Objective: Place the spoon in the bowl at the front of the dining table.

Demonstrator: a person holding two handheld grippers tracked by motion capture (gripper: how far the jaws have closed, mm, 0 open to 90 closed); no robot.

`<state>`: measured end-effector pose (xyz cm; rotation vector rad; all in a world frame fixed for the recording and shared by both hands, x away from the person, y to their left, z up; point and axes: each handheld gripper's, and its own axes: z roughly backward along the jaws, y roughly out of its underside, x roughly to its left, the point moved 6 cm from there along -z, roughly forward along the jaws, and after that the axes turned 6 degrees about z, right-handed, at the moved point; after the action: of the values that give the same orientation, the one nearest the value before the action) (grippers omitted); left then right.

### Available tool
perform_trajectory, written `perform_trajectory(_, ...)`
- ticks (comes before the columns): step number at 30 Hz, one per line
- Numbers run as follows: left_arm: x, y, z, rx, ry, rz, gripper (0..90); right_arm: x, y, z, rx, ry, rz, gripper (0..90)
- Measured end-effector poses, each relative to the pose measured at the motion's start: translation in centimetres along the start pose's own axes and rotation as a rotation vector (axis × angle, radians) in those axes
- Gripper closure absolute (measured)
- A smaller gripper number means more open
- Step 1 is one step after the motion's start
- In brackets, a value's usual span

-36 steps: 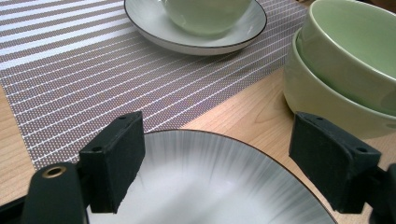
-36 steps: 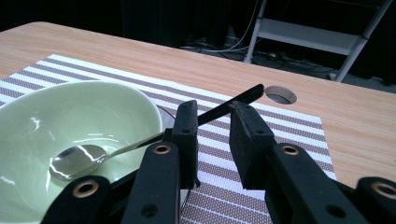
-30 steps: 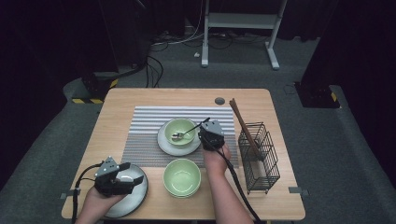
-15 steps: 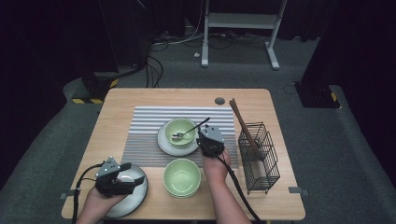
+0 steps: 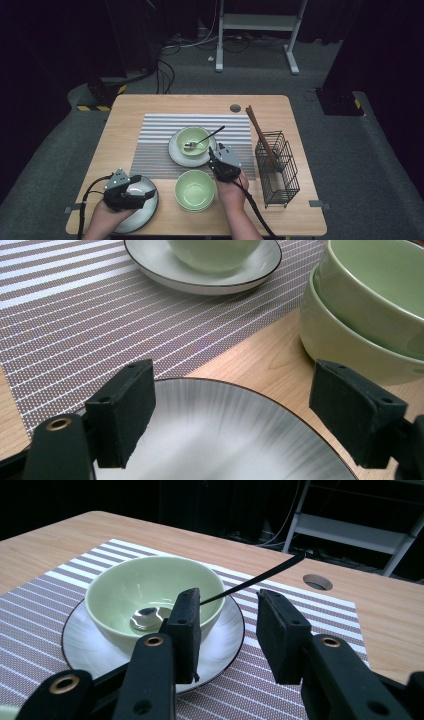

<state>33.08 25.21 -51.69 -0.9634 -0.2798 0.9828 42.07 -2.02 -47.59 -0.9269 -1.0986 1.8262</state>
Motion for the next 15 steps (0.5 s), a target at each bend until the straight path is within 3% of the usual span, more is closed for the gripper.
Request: perform_trajectory(15, 0.5, -0.1, 0.1, -0.002, -0.014, 0.005, 19.1, 0.3, -0.5, 2.8, -0.031, -0.025, -0.005, 56.4)
